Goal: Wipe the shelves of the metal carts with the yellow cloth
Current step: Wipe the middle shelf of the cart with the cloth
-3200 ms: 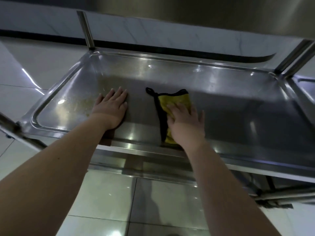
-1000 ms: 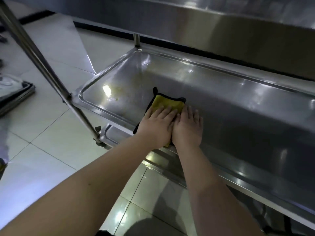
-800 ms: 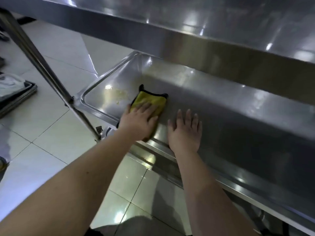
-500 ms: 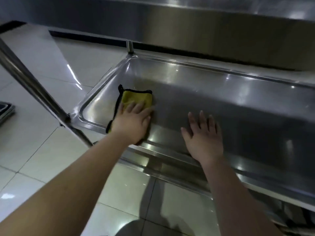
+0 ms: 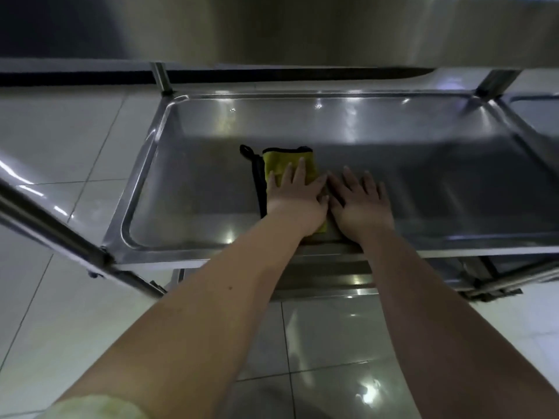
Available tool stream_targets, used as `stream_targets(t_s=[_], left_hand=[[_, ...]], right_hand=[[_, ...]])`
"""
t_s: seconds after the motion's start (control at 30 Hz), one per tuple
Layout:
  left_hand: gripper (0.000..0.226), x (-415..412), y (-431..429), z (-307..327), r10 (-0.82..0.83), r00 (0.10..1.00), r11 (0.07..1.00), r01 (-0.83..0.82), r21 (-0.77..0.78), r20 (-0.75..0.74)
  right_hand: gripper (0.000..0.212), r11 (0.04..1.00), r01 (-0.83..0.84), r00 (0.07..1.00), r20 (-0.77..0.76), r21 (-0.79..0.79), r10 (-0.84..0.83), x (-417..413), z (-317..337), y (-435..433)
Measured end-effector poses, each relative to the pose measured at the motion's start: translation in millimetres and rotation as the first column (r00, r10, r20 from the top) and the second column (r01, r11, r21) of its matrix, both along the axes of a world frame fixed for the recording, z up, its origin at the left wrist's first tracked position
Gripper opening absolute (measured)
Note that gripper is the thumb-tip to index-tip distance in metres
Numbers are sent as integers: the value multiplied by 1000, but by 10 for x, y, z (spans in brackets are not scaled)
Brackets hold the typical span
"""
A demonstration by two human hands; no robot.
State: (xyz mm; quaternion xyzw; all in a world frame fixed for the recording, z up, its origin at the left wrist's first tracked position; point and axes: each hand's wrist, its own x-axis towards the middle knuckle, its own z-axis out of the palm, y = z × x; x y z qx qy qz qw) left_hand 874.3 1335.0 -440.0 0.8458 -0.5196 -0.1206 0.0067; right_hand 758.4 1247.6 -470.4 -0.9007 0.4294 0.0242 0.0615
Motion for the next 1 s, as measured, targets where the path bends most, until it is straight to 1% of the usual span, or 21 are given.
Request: stream_targets(t_s=[0.07,0.13,0.27,0.37,0.43,0.57,0.63,0.7,0.8,0.9,1.0], left_hand=[[52,-70,73,-73,32,999,998,-29,-64,37],[50,-65,88,-115,65,997,990,-61,-129,29],[49,97,245,-156,74,997,971,-68,-231,19],[48,443,645,-186,110,993,956,-97,-278,31],[48,783,1041,-167,194,981,948,-180,-262,29],[49,1310,1691,-122,373,927,918,-362,-161,45],[48,1348,1743,-152,399,911,913,-385,-137,100],[48,1249,1590,-179,406,903,910,-385,-156,142],[47,874,1044,-190,364,920,925,-339,-169,147],[47,288,385,-179,195,972,971,-173,-164,130],[48,-73,83,-206,49,992,978,-24,-207,118]], right_hand=[[54,996,89,996,-8,23,-89,84,14,69],[54,984,165,986,-13,60,-164,208,26,132],[55,989,141,990,8,49,-141,263,-25,174],[55,986,157,987,6,54,-158,243,-55,125],[55,985,164,986,12,43,-165,258,-70,126],[56,985,169,985,23,24,-170,281,-86,122],[57,986,166,986,-2,19,-166,292,-96,138],[57,987,159,987,-15,16,-159,299,-94,143],[57,989,142,990,-19,33,-141,292,-72,147],[56,993,84,996,8,87,-85,237,-10,90],[57,998,42,999,28,42,-43,124,42,-85]])
